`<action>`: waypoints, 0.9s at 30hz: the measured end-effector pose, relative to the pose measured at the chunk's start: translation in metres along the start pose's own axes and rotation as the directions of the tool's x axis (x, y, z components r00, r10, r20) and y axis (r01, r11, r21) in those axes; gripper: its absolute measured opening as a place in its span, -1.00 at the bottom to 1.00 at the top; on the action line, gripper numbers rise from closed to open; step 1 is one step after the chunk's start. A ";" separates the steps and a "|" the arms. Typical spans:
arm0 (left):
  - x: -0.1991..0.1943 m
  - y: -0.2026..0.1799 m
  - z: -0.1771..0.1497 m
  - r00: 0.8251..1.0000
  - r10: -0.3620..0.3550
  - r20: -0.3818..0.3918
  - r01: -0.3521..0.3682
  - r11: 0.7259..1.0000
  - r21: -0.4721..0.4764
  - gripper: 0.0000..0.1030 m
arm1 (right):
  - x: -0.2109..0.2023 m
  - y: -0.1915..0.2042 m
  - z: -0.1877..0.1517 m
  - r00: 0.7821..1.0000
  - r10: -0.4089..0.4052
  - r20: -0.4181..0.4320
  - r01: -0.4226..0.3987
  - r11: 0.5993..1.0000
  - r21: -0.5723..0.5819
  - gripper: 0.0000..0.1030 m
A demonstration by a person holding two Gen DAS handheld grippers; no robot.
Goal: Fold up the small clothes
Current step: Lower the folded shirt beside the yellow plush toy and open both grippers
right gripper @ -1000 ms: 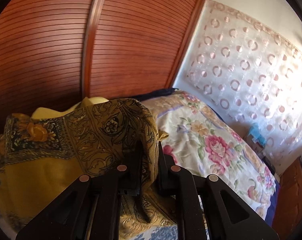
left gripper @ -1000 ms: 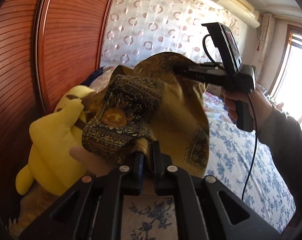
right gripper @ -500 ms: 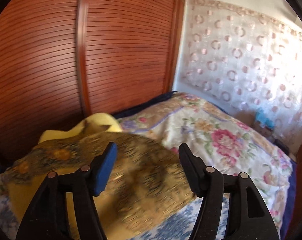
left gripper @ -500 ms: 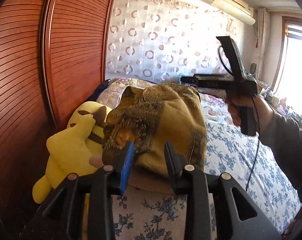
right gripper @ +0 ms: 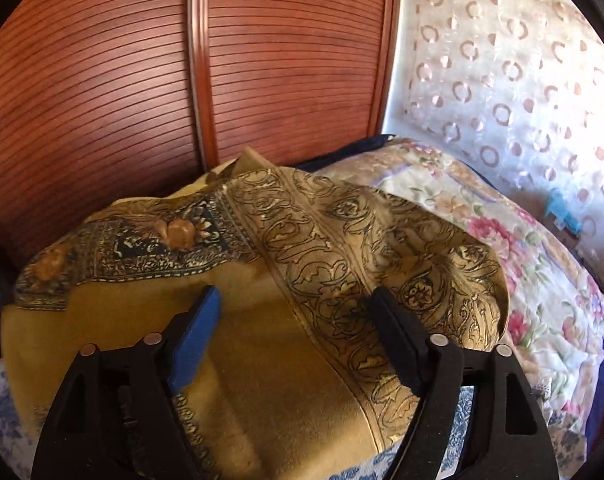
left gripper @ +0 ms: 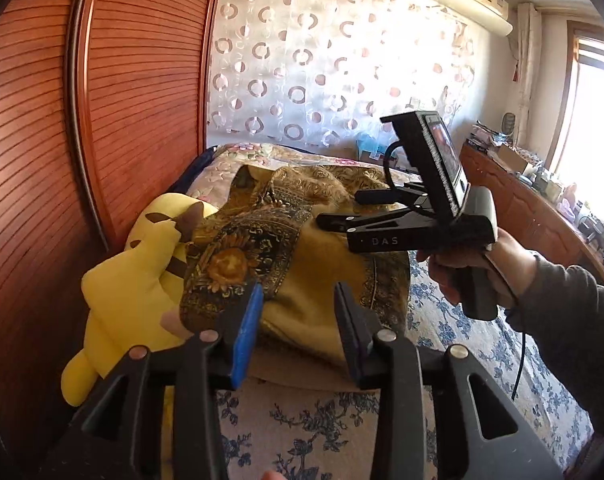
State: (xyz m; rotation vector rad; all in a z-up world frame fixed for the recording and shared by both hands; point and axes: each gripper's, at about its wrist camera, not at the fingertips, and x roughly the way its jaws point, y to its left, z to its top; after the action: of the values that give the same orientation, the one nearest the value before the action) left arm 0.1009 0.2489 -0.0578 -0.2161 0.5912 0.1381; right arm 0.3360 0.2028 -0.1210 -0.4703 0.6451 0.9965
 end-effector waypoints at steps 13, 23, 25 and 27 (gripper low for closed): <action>-0.047 -0.022 -0.011 0.998 0.026 0.059 -0.029 0.998 0.058 -0.24 | -0.093 0.018 -0.031 0.996 -0.055 0.069 0.048 0.994 0.094 0.57; -0.063 -0.072 -0.030 0.999 -0.026 0.029 0.022 0.991 0.132 -0.24 | -0.200 0.037 -0.093 0.982 -0.138 0.129 0.112 0.975 0.193 0.69; -0.063 -0.082 -0.034 0.999 -0.039 0.014 0.036 0.990 0.136 -0.24 | -0.219 0.038 -0.108 0.977 -0.164 0.134 0.132 0.967 0.217 0.71; -0.060 -0.094 -0.038 1.000 -0.029 -0.002 0.029 0.988 0.153 -0.24 | -0.236 0.040 -0.123 0.971 -0.199 0.133 0.164 0.958 0.236 0.72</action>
State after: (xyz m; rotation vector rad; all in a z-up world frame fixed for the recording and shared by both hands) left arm 0.0485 0.1449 -0.0396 -0.0760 0.5952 0.0638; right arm 0.1751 -0.0012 -0.0499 -0.2452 0.5540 0.7663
